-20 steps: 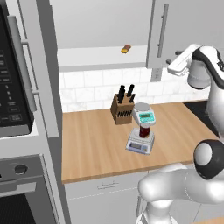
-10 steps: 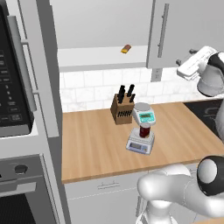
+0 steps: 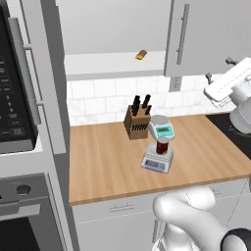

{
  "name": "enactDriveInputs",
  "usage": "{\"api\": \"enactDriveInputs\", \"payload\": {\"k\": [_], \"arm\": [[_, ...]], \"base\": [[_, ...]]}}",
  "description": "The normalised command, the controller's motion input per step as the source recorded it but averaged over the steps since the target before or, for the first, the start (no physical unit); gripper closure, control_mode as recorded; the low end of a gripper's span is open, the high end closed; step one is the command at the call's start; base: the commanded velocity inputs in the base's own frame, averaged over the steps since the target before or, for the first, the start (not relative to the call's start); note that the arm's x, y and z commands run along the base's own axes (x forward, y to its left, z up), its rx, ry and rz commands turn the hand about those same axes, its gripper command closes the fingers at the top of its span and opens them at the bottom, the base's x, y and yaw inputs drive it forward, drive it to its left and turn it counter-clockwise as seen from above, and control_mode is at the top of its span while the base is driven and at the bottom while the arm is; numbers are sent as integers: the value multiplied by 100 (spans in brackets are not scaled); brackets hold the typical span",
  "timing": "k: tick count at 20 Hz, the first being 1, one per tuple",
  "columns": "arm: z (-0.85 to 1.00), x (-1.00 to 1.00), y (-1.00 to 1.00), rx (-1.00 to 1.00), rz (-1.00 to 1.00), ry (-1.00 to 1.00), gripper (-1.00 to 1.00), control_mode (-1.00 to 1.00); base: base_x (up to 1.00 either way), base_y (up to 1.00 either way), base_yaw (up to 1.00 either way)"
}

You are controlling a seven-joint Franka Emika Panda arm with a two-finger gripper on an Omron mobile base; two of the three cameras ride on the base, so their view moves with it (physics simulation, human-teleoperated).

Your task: Pick the canned food and place it on the digital scale for weighing, and close the cabinet.

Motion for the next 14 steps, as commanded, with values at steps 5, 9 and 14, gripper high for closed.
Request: {"api": "enactDriveInputs", "payload": {"k": [5, 9, 14], "arm": [[2, -100, 84, -5, 13, -18, -100, -100], [-1, -91, 100, -2, 13, -9, -100, -100], [0, -100, 100, -22, 19, -16, -100, -100]], "base": [[0, 0, 0], [0, 0, 0], [0, 0, 0]]}}
